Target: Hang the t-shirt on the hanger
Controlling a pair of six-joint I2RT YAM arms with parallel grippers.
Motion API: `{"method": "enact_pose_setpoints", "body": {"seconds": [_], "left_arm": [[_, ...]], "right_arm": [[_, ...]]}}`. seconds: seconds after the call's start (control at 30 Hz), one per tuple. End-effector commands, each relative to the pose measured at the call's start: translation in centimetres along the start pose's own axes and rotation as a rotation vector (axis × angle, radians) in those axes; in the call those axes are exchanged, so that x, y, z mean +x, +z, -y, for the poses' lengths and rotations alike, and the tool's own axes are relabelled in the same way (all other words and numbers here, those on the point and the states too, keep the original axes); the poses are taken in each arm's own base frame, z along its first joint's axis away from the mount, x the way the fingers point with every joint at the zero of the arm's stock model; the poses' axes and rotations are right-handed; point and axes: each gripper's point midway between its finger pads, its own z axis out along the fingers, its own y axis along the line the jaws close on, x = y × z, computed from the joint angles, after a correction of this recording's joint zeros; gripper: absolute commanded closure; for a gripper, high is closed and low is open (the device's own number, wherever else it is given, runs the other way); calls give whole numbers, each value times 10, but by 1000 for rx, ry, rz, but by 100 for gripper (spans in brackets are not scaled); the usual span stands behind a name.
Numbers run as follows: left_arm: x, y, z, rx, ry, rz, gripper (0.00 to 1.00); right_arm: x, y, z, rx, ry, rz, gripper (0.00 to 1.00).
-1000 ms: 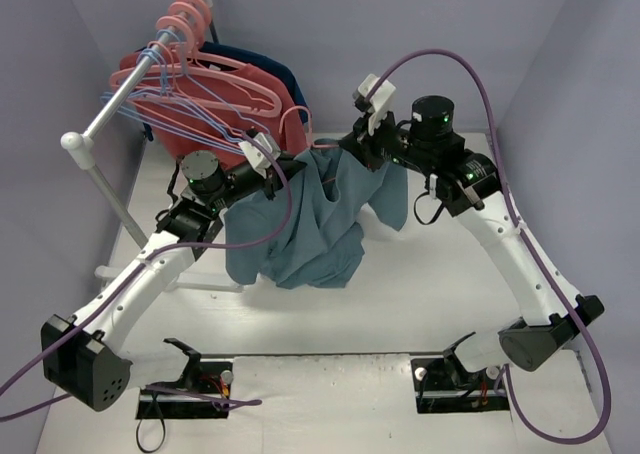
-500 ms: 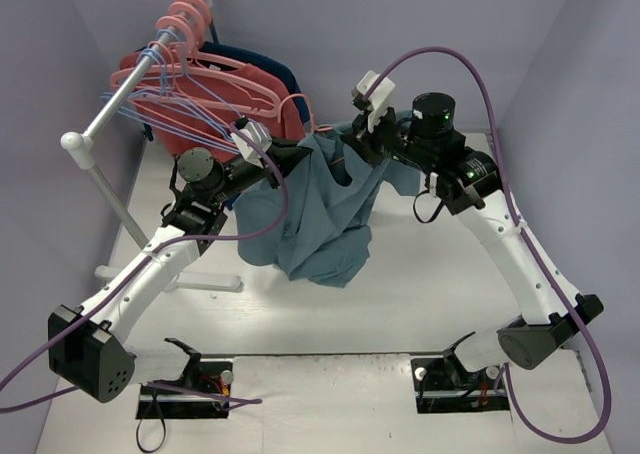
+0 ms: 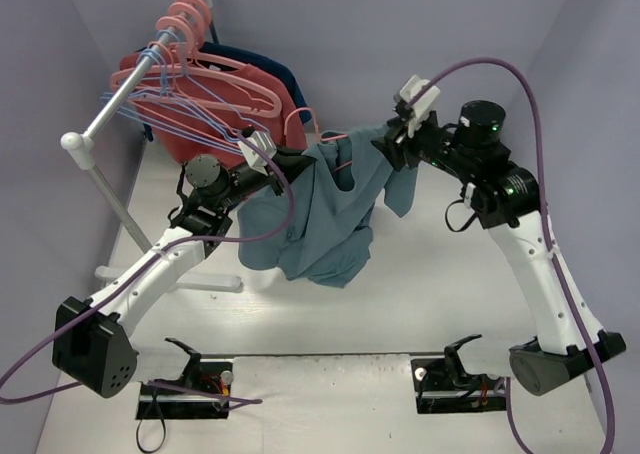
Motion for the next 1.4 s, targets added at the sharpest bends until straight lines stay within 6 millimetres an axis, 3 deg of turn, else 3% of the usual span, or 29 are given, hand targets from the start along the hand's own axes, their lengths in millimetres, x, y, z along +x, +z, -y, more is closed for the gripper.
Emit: {"method": "enact_pose_setpoints", "body": {"seconds": [0.0,0.13,0.3,0.5,0.63,0.83,1.0,1.17,1.3,1.37], "left_arm": [[-60,0,10,55,127,178,100],[-61,-5,17,89,133,176,100],[-55,-12,24,123,137,141,100],[-49,-25,29,151,148,73,100],[-55,-28,34,202,143,60,100],[-52,-29,45,277,125,35,100],[-46,-31,55,353,100,13,100],[-44,-34,50,351,96,-4,100],[-39,-38,35,309,111,-40,100],[-35,-47,18,240,106,-94,84]], "right_arm": [[-16,-31,17,49,-108,84,56],[3,-37,26,66,-180,47,53],[21,-25,23,16,-199,10,48],[34,-10,-3,-146,-180,-16,39],[56,-3,-26,-253,-139,-77,39],[69,2,-42,-314,-118,-94,44],[71,3,-49,-343,-106,-95,58],[77,-1,-56,-370,-89,-108,96],[73,-7,-58,-375,-98,-99,100],[66,-10,-58,-374,-108,-81,100]]}}
